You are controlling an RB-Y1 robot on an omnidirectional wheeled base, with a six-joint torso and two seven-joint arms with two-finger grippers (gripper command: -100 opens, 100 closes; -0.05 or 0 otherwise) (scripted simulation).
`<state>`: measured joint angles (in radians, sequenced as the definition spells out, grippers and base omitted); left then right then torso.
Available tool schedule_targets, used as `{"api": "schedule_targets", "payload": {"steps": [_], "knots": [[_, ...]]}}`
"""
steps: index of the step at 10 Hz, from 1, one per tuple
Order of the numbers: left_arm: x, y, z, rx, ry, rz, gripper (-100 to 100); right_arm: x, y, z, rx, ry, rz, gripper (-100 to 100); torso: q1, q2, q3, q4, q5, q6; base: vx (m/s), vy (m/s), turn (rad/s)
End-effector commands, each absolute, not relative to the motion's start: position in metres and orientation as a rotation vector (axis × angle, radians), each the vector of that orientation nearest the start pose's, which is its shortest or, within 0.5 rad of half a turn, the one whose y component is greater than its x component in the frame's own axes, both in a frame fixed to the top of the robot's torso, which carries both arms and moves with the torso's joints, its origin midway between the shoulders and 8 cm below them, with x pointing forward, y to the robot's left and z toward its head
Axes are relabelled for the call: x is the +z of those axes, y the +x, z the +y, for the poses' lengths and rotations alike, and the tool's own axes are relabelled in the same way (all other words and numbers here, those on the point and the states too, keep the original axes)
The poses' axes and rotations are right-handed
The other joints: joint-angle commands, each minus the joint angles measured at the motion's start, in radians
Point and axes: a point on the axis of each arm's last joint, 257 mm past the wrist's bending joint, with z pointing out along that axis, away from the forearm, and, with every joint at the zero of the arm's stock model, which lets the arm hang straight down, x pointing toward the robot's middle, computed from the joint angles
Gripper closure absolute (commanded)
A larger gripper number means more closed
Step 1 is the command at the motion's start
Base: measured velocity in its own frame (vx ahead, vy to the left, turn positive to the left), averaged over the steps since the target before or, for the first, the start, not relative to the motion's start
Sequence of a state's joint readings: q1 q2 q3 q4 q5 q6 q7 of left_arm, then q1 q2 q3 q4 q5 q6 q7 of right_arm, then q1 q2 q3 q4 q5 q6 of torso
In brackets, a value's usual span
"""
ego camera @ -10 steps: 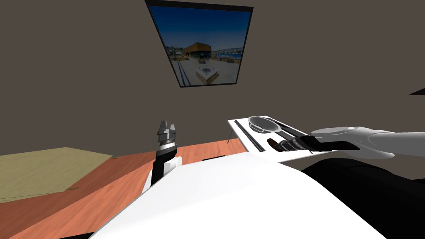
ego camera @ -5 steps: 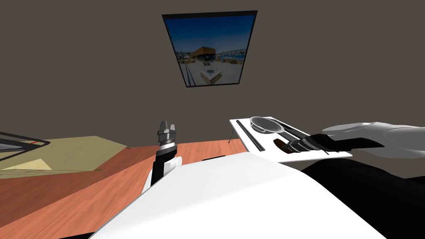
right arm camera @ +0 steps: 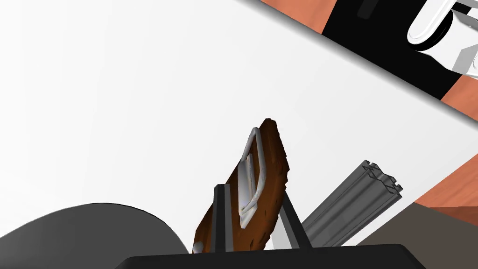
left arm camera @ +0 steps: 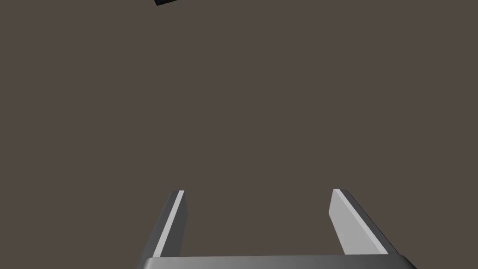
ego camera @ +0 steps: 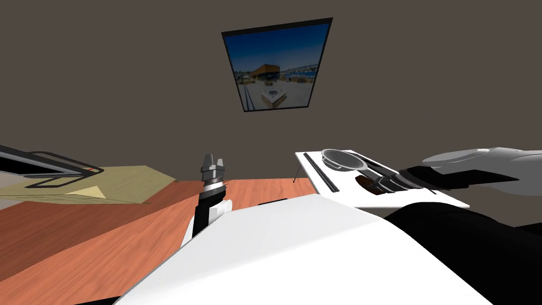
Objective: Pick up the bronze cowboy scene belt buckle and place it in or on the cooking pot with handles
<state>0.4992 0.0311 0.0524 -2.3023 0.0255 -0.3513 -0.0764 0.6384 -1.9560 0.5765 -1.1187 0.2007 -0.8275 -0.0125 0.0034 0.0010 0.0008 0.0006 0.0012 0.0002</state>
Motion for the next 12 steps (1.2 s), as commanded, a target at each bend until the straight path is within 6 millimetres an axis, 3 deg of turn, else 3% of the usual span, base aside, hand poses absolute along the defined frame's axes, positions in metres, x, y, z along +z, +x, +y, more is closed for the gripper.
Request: {"api": "schedule_targets", "payload": {"steps": [1, 2, 5, 6, 10, 12], "knots": [[0.007, 0.36, 0.301, -1.167, -0.714, 0.724, 0, -0.216, 0.149, -0.703, -0.08, -0.391, 2.933, 100, 0.0, 0.0, 0.0, 0.0, 0.0, 0.0, -0.026, 0.007, 0.106], [0.007, 0.36, 0.301, -1.167, -0.714, 0.724, 0, -0.216, 0.149, -0.703, -0.08, -0.391, 2.933, 100, 0.001, -0.001, -0.001, 0.0, 0.001, -0.002, -0.015, -0.002, 0.066], [0.007, 0.36, 0.301, -1.166, -0.714, 0.724, 0, -0.193, 0.173, -0.712, -0.113, -0.337, 2.893, 100, -0.001, -0.005, -0.003, -0.001, 0.001, -0.001, 0.028, -0.016, 0.021], [0.007, 0.36, 0.301, -1.166, -0.714, 0.724, 0, -0.181, 0.189, -0.714, -0.124, -0.299, 2.86, 100, -0.002, -0.006, -0.003, -0.001, 0.0, -0.001, 0.074, -0.046, -0.021], [0.007, 0.36, 0.301, -1.166, -0.714, 0.724, 0, -0.154, 0.226, -0.714, -0.127, -0.213, 2.779, 100, -0.004, -0.01, -0.006, -0.002, 0.0, -0.001, 0.091, -0.065, -0.022], [0.007, 0.36, 0.301, -1.166, -0.714, 0.724, 0, -0.147, 0.235, -0.713, -0.124, -0.191, 2.757, 100, -0.003, -0.008, -0.005, -0.001, -0.001, 0.0, 0.052, -0.039, -0.015]]}}
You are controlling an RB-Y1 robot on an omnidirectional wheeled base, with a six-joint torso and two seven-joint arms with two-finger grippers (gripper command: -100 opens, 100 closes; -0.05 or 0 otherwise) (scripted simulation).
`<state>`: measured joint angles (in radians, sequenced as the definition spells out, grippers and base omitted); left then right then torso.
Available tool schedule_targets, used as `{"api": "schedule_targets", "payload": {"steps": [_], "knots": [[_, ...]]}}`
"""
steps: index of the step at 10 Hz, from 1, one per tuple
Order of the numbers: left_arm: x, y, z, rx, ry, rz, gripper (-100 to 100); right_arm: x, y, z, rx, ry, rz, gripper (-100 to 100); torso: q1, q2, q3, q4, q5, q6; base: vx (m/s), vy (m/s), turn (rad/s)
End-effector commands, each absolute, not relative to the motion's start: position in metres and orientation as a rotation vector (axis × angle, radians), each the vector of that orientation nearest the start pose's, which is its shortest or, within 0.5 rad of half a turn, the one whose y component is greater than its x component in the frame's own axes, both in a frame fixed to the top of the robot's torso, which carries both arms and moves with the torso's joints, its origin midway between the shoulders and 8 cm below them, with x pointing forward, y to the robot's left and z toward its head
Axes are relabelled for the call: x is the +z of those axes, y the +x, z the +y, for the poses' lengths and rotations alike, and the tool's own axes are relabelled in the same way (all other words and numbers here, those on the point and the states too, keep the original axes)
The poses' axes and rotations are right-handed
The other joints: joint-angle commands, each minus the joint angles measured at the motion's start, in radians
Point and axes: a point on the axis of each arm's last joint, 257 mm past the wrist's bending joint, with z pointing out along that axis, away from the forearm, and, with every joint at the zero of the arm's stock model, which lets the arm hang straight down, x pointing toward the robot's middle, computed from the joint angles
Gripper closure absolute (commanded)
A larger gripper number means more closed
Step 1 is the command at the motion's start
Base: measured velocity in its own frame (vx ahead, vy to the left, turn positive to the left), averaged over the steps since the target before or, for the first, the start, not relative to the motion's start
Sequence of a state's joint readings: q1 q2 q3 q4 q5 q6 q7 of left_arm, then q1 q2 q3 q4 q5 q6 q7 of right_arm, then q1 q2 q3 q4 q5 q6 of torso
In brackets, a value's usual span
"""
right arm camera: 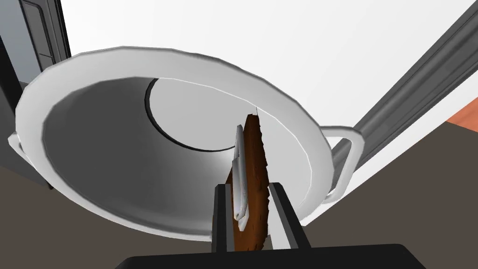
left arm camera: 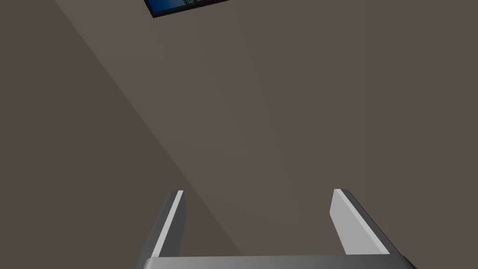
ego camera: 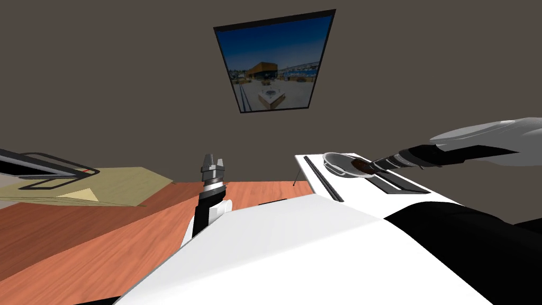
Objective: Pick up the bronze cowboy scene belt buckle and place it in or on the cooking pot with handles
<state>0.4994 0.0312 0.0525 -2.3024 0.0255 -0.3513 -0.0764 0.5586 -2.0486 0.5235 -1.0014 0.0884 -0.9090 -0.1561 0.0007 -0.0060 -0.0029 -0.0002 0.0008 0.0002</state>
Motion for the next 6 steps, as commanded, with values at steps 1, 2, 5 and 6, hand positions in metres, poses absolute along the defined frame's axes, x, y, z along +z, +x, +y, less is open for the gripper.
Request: {"api": "schedule_targets", "payload": {"steps": [1, 2, 5, 6], "knots": [[0.007, 0.36, 0.301, -1.166, -0.714, 0.724, 0, -0.141, 0.245, -0.712, -0.12, -0.17, 2.736, 100, 0.0, 0.0, 0.0, 0.0, 0.0, 0.0, 0.069, -0.054, -0.054], [0.007, 0.36, 0.301, -1.166, -0.714, 0.724, 0, -0.134, 0.253, -0.71, -0.115, -0.151, 2.715, 100, -0.001, 0.0, 0.0, 0.0, 0.0, 0.0, 0.084, -0.051, -0.053], [0.007, 0.36, 0.301, -1.166, -0.714, 0.724, 0, -0.109, 0.286, -0.703, -0.087, -0.079, 2.634, 100, -0.002, -0.003, -0.002, -0.001, -0.001, 0.0, 0.11, -0.086, -0.054], [0.007, 0.36, 0.301, -1.166, -0.714, 0.724, 0, -0.106, 0.29, -0.701, -0.083, -0.071, 2.625, 100, -0.004, -0.004, -0.002, 0.0, -0.001, 0.0, 0.116, -0.099, -0.056]]}}
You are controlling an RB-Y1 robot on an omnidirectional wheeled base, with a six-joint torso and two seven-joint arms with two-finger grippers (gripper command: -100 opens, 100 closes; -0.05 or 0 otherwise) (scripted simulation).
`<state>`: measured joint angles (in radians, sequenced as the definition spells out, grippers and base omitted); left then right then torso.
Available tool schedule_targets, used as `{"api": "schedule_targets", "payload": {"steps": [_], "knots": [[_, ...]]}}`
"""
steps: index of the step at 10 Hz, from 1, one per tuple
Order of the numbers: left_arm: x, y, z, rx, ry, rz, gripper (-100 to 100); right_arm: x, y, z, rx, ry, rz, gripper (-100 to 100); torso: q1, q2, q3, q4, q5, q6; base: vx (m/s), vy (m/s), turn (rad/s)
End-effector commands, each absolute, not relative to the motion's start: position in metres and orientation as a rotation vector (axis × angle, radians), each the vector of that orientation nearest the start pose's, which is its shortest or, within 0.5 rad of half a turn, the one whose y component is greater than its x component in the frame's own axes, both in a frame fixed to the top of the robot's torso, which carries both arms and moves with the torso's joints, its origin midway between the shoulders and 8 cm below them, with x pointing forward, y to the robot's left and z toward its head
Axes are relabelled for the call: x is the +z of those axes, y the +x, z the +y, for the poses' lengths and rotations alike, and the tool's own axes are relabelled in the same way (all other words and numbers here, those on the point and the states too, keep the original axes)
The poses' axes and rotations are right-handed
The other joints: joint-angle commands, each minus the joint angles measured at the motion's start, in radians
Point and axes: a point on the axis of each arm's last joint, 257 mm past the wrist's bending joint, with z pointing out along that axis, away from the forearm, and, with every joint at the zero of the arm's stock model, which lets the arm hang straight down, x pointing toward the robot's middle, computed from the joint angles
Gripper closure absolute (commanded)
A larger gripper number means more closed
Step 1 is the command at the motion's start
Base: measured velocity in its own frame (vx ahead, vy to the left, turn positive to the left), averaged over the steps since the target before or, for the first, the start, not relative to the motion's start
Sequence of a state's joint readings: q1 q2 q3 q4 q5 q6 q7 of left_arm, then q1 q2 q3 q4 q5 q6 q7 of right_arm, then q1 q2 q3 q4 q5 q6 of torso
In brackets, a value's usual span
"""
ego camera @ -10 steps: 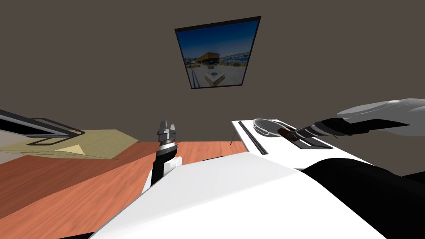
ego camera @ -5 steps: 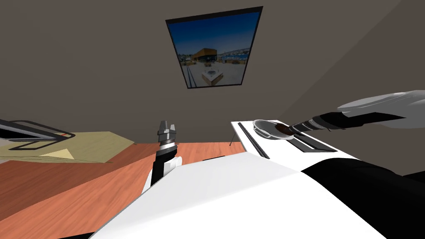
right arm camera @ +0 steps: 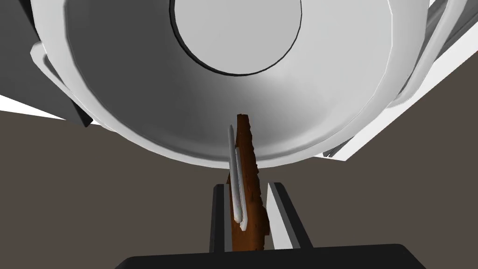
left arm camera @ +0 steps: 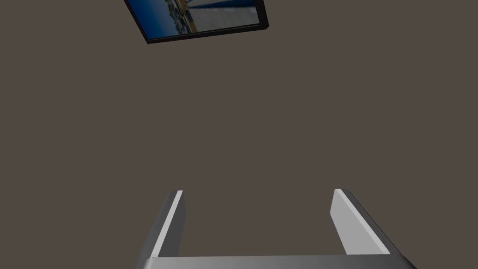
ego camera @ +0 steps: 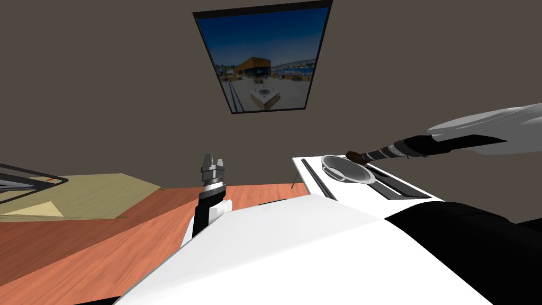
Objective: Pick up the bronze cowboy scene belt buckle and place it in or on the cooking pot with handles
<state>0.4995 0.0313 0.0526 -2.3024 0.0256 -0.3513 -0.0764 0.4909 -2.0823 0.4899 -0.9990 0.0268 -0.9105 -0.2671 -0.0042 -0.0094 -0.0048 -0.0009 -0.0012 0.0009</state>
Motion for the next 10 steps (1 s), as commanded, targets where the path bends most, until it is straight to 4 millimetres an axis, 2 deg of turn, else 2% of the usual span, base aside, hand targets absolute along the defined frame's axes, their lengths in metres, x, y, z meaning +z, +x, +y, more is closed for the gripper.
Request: {"api": "schedule_targets", "payload": {"steps": [1, 2, 3, 7, 8, 9, 10], "knots": [[0.007, 0.36, 0.301, -1.166, -0.714, 0.724, 0, -0.106, 0.29, -0.701, -0.083, -0.071, 2.625, 100, 0.0, 0.0, 0.0, 0.0, 0.0, 0.0, 0.06, -0.048, 0.0], [0.007, 0.36, 0.301, -1.166, -0.714, 0.724, 0, -0.106, 0.289, -0.702, -0.089, -0.076, 2.626, 100, 0.002, 0.003, 0.001, 0.0, 0.0, 0.0, 0.019, -0.014, 0.01], [0.007, 0.36, 0.301, -1.166, -0.714, 0.724, 0, -0.106, 0.29, -0.702, -0.089, -0.075, 2.624, -100, 0.004, 0.006, 0.003, 0.001, 0.0, 0.001, 0.006, -0.005, 0.003], [0.007, 0.36, 0.301, -1.167, -0.714, 0.724, 0, -0.106, 0.29, -0.702, -0.089, -0.076, 2.624, -100, 0.006, 0.009, 0.005, 0.002, 0.001, 0.001, 0.0, 0.0, 0.0], [0.007, 0.36, 0.301, -1.167, -0.714, 0.724, 0, -0.106, 0.29, -0.702, -0.089, -0.076, 2.624, 0, 0.006, 0.009, 0.005, 0.002, 0.001, 0.001, 0.0, 0.0, 0.0], [0.007, 0.36, 0.301, -1.167, -0.714, 0.724, 0, -0.095, 0.297, -0.696, -0.085, -0.086, 2.623, -100, 0.006, 0.009, 0.005, 0.002, 0.001, 0.001, -0.004, -0.012, -0.054], [0.007, 0.36, 0.301, -1.166, -0.714, 0.724, 0, -0.089, 0.301, -0.694, -0.084, -0.091, 2.623, -100, 0.006, 0.01, 0.006, 0.002, 0.001, 0.001, -0.012, -0.022, -0.057]]}}
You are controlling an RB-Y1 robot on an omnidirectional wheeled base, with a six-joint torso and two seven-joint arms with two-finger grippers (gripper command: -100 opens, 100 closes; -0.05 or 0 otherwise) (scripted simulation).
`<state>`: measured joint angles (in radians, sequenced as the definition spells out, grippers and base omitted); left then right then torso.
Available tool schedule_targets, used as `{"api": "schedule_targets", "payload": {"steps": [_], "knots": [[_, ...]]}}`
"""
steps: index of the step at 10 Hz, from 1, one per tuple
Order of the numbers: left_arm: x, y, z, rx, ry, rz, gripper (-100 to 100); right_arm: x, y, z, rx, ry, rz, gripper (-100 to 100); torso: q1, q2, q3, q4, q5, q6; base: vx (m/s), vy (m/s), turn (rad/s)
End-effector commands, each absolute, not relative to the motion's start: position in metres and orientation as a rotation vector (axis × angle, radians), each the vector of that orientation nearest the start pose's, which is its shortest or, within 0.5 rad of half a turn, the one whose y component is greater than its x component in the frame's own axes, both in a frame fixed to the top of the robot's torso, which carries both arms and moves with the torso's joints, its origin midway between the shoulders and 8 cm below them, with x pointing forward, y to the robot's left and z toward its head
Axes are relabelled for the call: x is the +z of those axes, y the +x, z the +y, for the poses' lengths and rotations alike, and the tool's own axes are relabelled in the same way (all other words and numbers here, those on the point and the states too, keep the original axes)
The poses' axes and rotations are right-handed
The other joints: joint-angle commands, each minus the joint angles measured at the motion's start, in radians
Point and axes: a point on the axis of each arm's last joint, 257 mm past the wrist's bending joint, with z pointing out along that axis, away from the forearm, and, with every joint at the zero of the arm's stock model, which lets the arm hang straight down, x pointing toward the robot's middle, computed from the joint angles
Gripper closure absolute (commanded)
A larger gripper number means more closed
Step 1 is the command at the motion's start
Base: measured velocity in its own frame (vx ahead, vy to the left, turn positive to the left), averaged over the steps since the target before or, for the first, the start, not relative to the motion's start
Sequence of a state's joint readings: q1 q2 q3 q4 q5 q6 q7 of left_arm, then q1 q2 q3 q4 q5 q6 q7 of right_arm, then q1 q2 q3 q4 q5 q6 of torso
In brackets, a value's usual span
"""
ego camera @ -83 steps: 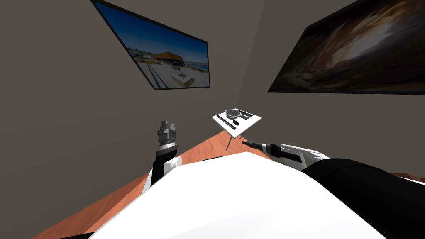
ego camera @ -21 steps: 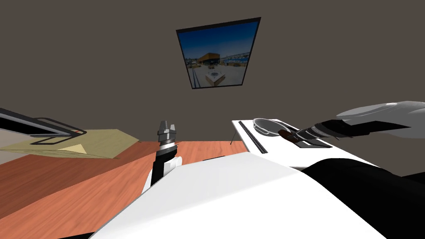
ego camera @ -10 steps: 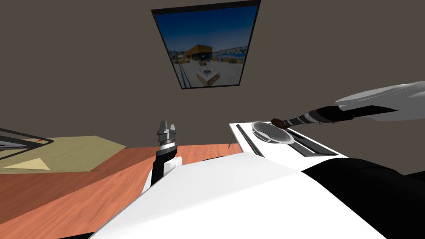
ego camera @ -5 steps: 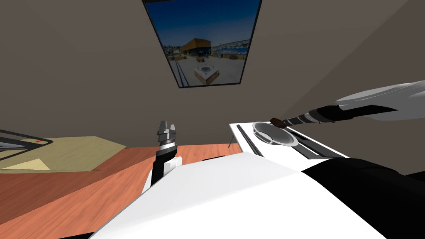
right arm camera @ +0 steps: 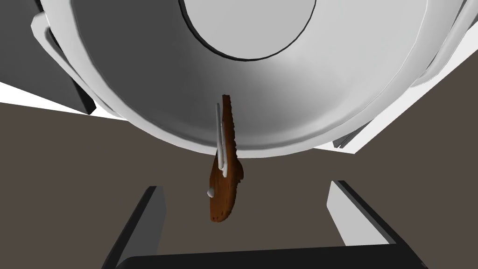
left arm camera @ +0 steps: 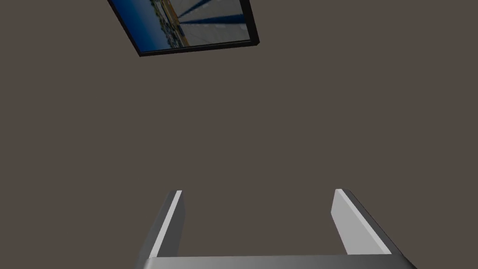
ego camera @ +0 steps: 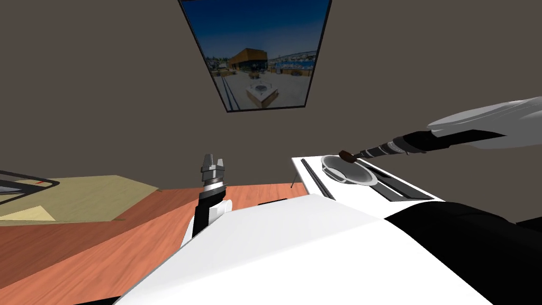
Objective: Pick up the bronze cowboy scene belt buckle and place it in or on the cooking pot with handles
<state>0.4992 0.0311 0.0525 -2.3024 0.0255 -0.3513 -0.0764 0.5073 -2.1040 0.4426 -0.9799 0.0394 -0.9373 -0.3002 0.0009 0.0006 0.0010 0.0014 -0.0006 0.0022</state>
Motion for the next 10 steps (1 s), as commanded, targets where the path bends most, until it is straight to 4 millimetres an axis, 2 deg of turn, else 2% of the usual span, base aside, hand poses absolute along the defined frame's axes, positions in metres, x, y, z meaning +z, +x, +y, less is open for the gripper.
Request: {"api": "schedule_targets", "payload": {"steps": [1, 5, 6, 7, 8, 10], "knots": [[0.007, 0.36, 0.301, -1.167, -0.714, 0.724, 0, -0.089, 0.301, -0.694, -0.084, -0.091, 2.623, -100, 0.0, 0.0, 0.0, 0.0, 0.0, 0.0, -0.008, -0.017, -0.011], [0.007, 0.36, 0.301, -1.167, -0.714, 0.724, 0, -0.057, 0.322, -0.676, -0.075, -0.122, 2.623, -100, 0.0, 0.0, 0.0, 0.0, 0.0, 0.0, -0.008, -0.023, -0.052], [0.007, 0.36, 0.301, -1.166, -0.714, 0.724, 0, -0.052, 0.325, -0.672, -0.073, -0.128, 2.623, -100, 0.0, 0.0, 0.0, 0.0, 0.0, 0.0, -0.008, -0.028, -0.055], [0.007, 0.36, 0.301, -1.167, -0.714, 0.724, 0, -0.056, 0.322, -0.674, -0.075, -0.125, 2.623, -100, 0.0, 0.0, 0.0, 0.0, 0.0, 0.0, -0.003, -0.011, -0.004], [0.007, 0.36, 0.301, -1.167, -0.714, 0.724, 0, -0.055, 0.322, -0.674, -0.074, -0.124, 2.623, 0, 0.0, 0.0, 0.0, 0.0, 0.0, 0.0, 0.0, 0.0, 0.0], [0.007, 0.36, 0.301, -1.167, -0.714, 0.724, 0, -0.055, 0.322, -0.674, -0.074, -0.124, 2.623, 0, 0.001, 0.0, 0.0, 0.0, 0.0, 0.0, 0.0, 0.0, 0.0]]}}
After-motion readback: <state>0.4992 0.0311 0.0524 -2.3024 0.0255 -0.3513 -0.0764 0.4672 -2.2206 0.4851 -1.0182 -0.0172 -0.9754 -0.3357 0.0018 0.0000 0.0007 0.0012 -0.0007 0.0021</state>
